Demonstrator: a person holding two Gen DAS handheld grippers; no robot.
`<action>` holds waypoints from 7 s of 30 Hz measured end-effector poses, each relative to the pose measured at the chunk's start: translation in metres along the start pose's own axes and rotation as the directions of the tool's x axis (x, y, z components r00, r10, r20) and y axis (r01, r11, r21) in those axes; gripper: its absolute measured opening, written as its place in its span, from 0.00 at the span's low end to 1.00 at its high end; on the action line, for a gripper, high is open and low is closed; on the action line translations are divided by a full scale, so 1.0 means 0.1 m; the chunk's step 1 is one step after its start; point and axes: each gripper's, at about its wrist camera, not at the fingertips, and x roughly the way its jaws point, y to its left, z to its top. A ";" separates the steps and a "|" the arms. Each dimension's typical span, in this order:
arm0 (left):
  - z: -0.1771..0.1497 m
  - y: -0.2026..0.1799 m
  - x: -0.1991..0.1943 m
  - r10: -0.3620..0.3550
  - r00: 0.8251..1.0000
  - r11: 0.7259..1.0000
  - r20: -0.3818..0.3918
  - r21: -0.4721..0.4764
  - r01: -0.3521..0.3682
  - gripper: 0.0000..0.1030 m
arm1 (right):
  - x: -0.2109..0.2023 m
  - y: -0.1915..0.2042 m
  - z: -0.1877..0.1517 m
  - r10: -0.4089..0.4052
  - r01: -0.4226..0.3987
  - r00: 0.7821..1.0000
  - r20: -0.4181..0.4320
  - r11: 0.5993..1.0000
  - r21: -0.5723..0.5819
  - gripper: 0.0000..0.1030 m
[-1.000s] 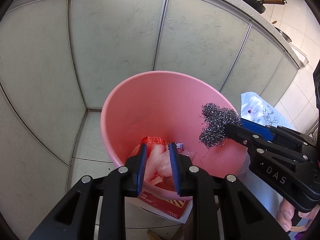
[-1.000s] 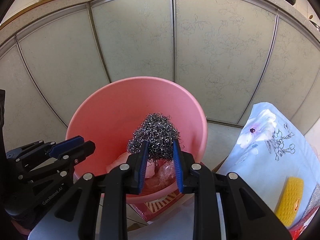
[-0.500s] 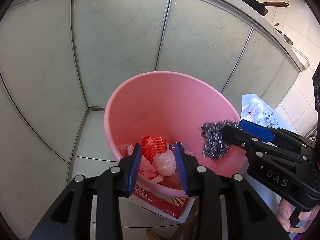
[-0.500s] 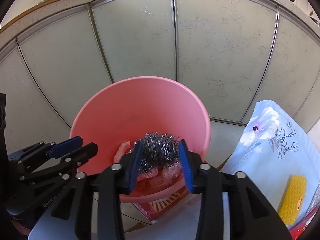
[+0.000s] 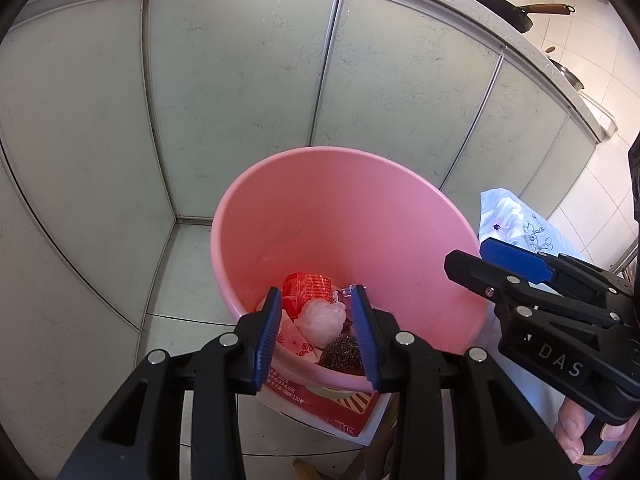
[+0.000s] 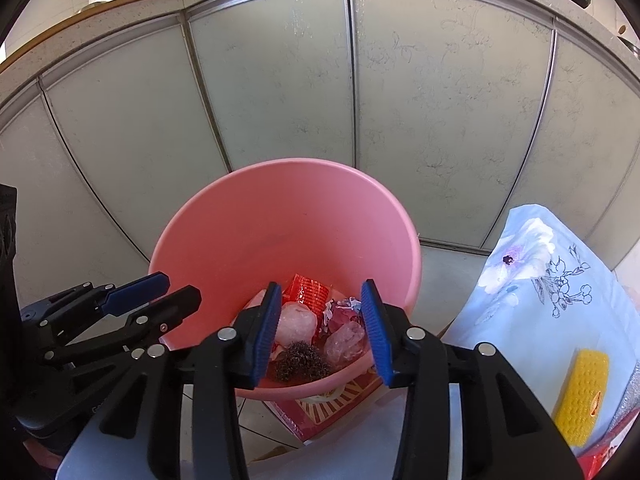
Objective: Collect trash
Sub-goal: 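Move both open tools back from the bucket to the table, then lower the left tool onto the red-and-white medicine box and close on it, then close the right tool on the yellow foam net while the left tool holds the box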
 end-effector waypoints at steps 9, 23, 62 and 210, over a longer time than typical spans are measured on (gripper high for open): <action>0.01 -0.05 -0.10 -0.002 1.000 1.000 0.016 0.014 0.001 0.34 | -0.16 0.01 -0.03 -0.013 0.013 1.000 0.022 1.000 0.006 0.41; 0.05 -0.16 -0.31 -0.010 0.999 0.999 0.045 0.047 0.008 0.34 | -0.41 -0.11 -0.15 -0.033 0.032 0.999 0.032 0.999 0.032 0.41; -0.17 -1.07 -0.67 -0.180 0.983 0.960 0.039 0.225 0.167 0.34 | -1.35 -0.80 -1.01 -0.181 0.169 0.983 0.033 0.958 0.232 0.41; -0.17 -2.04 -0.48 -0.234 0.972 0.920 0.002 0.322 0.221 0.37 | -0.85 -1.61 -0.83 -0.257 0.249 0.966 -0.018 0.916 0.313 0.41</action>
